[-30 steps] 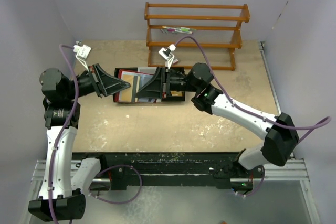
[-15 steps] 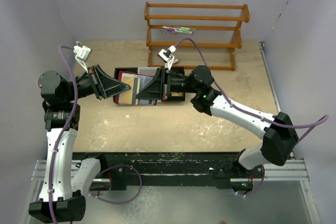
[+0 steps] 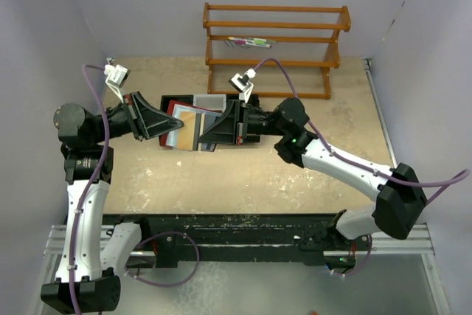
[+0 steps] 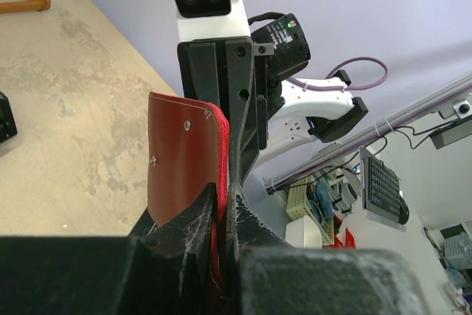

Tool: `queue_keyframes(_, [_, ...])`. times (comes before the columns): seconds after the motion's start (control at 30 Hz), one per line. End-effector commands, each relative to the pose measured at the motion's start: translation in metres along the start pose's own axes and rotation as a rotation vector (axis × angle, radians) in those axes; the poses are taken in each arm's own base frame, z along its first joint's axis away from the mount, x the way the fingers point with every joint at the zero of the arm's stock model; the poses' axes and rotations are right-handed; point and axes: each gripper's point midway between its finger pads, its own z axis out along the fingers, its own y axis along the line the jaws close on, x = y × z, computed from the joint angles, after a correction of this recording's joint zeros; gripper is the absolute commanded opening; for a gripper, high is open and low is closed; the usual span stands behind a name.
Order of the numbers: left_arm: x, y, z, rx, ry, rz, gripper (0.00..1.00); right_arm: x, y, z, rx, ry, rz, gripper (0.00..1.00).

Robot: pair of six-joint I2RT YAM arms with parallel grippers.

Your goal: Take the credit cards out of the card holder

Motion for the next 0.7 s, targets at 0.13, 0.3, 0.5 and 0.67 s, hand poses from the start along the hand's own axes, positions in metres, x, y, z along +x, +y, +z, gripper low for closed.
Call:
queue_keyframes(0.13, [-0.004,-0.016,-0.001,0.028,-0.021,0.045,0.05,-0.005,0.027,-0.006,-0.071,-0.012,-0.077,0.0])
queue_keyframes(0.3, [-0.005,-0.018,-0.002,0.031,-0.022,0.044,0.05,0.0,0.015,-0.019,-0.035,-0.02,-0.06,0.0])
queue_keyframes(0.5, [-0.006,-0.011,-0.001,0.003,-0.022,0.08,0.04,-0.012,0.003,-0.052,0.028,-0.057,-0.043,0.0])
queue_keyframes(0.67, [-0.013,0.019,-0.005,-0.176,-0.053,0.197,0.01,-0.022,-0.011,-0.082,0.149,-0.064,-0.048,0.0])
